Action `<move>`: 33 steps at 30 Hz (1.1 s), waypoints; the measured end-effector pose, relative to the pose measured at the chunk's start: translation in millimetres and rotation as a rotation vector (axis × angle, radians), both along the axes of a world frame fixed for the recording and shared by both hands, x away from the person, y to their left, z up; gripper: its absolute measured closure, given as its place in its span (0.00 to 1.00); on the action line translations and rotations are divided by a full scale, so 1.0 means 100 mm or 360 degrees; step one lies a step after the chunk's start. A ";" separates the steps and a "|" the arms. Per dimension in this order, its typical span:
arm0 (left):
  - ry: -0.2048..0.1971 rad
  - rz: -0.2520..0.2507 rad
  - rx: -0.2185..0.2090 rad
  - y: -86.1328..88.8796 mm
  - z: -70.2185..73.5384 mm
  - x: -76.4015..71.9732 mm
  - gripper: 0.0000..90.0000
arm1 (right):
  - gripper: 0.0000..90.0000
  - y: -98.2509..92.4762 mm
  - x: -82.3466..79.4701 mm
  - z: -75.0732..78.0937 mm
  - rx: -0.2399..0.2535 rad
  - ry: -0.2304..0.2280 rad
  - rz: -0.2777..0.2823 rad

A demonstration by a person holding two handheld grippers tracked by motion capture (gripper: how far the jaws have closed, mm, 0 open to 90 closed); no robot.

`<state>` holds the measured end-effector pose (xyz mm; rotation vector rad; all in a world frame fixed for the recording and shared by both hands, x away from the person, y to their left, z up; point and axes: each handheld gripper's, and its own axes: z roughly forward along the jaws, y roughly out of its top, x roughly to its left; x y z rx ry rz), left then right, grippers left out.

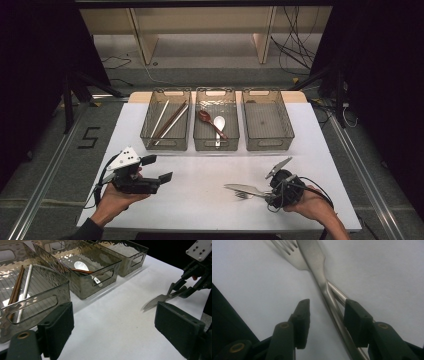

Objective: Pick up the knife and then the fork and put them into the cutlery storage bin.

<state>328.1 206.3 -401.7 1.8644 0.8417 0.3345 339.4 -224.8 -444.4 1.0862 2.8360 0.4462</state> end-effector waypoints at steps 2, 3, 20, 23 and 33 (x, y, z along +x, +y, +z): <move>0.0001 -0.0001 0.0002 0.00 0.00 0.00 0.17 | 0.66 0.00 0.01 -0.02 -0.0014 -0.0002 0.0006; -0.0001 -0.0001 0.0003 0.00 0.00 0.00 0.17 | 0.67 0.00 0.01 -0.01 -0.0021 -0.0004 0.0004; -0.0004 -0.0012 0.0016 -0.02 -0.01 -0.01 0.17 | 0.80 0.13 0.03 -0.10 -0.0229 -0.0016 0.0107; 0.0000 -0.0007 0.0010 -0.02 -0.01 0.00 0.17 | 0.81 0.16 0.03 -0.10 -0.0256 -0.0020 0.0129; 0.0000 -0.0009 0.0018 -0.02 -0.01 0.00 0.17 | 0.89 0.22 0.03 -0.09 -0.0318 0.0010 0.0198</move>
